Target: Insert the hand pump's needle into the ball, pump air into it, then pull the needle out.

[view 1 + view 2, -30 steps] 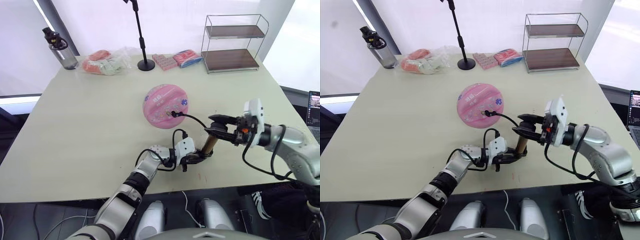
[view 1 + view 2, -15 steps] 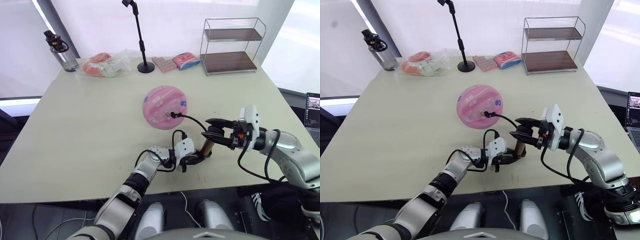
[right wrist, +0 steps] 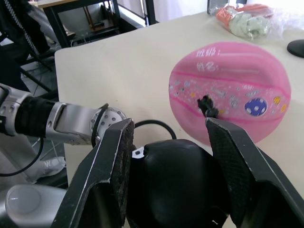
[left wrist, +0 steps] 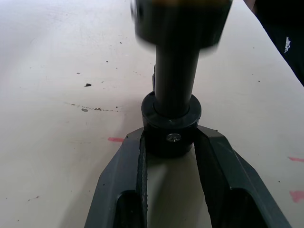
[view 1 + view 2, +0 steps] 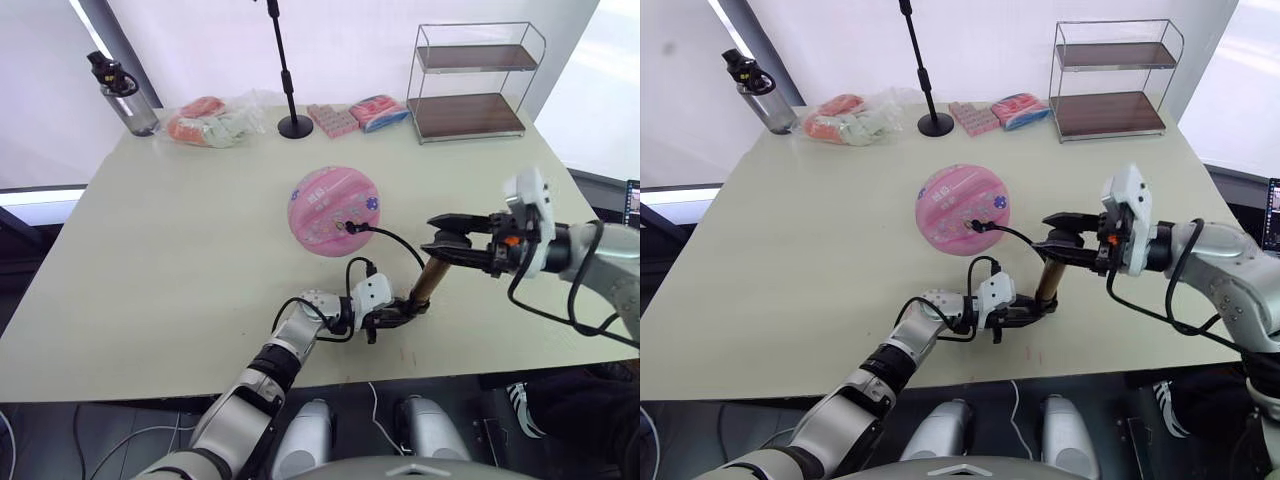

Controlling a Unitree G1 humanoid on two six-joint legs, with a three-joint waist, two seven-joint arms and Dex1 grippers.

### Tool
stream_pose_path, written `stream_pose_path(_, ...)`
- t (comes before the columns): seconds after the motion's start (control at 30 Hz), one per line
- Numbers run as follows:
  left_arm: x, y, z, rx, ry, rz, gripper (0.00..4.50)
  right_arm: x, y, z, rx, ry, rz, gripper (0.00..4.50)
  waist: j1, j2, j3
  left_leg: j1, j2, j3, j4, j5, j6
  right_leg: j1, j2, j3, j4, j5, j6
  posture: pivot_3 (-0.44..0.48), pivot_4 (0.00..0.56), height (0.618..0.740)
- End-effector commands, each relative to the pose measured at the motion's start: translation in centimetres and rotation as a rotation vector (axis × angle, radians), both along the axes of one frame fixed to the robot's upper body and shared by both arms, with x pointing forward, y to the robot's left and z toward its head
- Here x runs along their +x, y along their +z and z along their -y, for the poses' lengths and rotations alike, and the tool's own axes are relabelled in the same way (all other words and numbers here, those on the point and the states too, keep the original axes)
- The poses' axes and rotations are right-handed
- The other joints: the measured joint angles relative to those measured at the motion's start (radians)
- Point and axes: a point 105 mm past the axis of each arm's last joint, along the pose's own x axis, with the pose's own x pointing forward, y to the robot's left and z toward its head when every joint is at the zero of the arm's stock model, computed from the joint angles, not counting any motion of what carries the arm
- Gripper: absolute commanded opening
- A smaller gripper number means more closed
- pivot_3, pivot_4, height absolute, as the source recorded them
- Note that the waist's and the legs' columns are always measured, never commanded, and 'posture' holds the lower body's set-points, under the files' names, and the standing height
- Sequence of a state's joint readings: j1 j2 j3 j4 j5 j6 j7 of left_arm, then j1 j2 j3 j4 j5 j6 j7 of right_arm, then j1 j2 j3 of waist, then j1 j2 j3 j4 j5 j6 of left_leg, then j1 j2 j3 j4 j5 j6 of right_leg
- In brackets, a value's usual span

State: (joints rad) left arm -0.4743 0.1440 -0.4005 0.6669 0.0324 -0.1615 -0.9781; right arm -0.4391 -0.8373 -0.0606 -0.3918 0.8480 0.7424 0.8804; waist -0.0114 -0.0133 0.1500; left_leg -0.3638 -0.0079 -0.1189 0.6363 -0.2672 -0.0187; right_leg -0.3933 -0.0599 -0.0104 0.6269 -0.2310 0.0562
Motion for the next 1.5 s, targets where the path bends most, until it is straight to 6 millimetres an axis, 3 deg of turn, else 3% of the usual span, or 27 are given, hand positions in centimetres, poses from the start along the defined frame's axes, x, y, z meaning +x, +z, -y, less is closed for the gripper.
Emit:
stream_pose_path(0.03,-2.0,-4.6,-2.6,0.143,0.028,-0.154,1.09,0.2,6.3,1.9,0.034,-0.091,0.229,2.01,-0.001,0.001,0.001,0.000,0.000,0.000,0.000,0.000,0.000,0.000,0.000,0.000,0.000,0.000,0.000,0.000,0.150,0.731)
stream_pose_path(0.27,-2.0,-4.7,-2.6,0.146,0.027,-0.152,1.09,-0.1,11.6,2.8,0.124,-0.121,0.334,2.01,-0.001,0.002,0.003,0.000,-0.002,0.001,0.000,0.000,0.000,0.000,-0.002,0.001,0.000,0.000,0.000,0.000,0.150,0.731)
stream_pose_path(0.4,-2.0,-4.7,-2.7,0.148,0.028,-0.152,1.09,-0.2,13.4,3.1,0.188,-0.137,0.361,2.01,-0.002,0.002,0.002,0.000,-0.002,0.002,0.000,0.000,0.000,0.000,-0.002,0.001,0.000,0.000,0.000,0.000,0.150,0.731)
stream_pose_path(0.6,-2.1,-4.7,-2.7,0.150,0.026,-0.155,1.09,-0.1,10.6,2.9,0.142,-0.134,0.285,2.01,-0.002,0.002,0.002,0.000,-0.002,0.002,0.000,0.000,0.000,0.000,-0.002,0.002,0.000,0.000,0.000,0.000,0.150,0.731)
stream_pose_path(0.9,-2.1,-4.8,-2.9,0.157,0.027,-0.155,1.09,-0.7,8.6,1.8,0.198,-0.089,0.168,2.01,-0.003,0.002,0.002,0.001,-0.002,0.004,0.000,0.000,0.001,0.000,-0.002,0.003,0.001,0.000,-0.001,0.000,0.150,0.731)
stream_pose_path(1.0,-2.1,-4.8,-2.9,0.159,0.024,-0.153,1.09,-1.2,7.4,1.5,0.223,-0.059,0.067,2.77,-0.003,0.002,0.002,0.001,-0.002,0.003,0.000,0.000,0.001,0.000,-0.002,0.003,0.001,0.001,-0.001,0.000,0.150,0.731)
stream_pose_path(1.07,-2.1,-4.8,-2.9,0.159,0.023,-0.152,1.09,-1.1,6.7,1.4,0.215,-0.074,0.048,3.80,-0.003,0.002,0.002,0.001,-0.002,0.003,0.000,0.000,0.001,0.000,-0.002,0.003,0.001,0.002,-0.004,0.000,0.150,0.731)
stream_pose_path(1.13,-2.1,-4.8,-2.9,0.160,0.023,-0.151,1.09,-0.5,6.0,1.5,0.202,-0.127,0.067,4.33,-0.004,0.002,0.002,0.001,-0.002,0.004,0.000,0.000,0.001,0.000,-0.002,0.003,0.001,0.002,-0.004,0.000,0.150,0.731)
stream_pose_path(1.5,-2.1,-4.8,-3.0,0.161,0.020,-0.149,1.09,-1.2,3.6,0.2,0.220,-0.100,-0.002,4.43,-0.005,0.002,0.002,0.002,-0.002,0.004,0.000,0.000,0.001,0.000,-0.002,0.003,0.002,0.000,0.000,0.000,0.150,0.731)
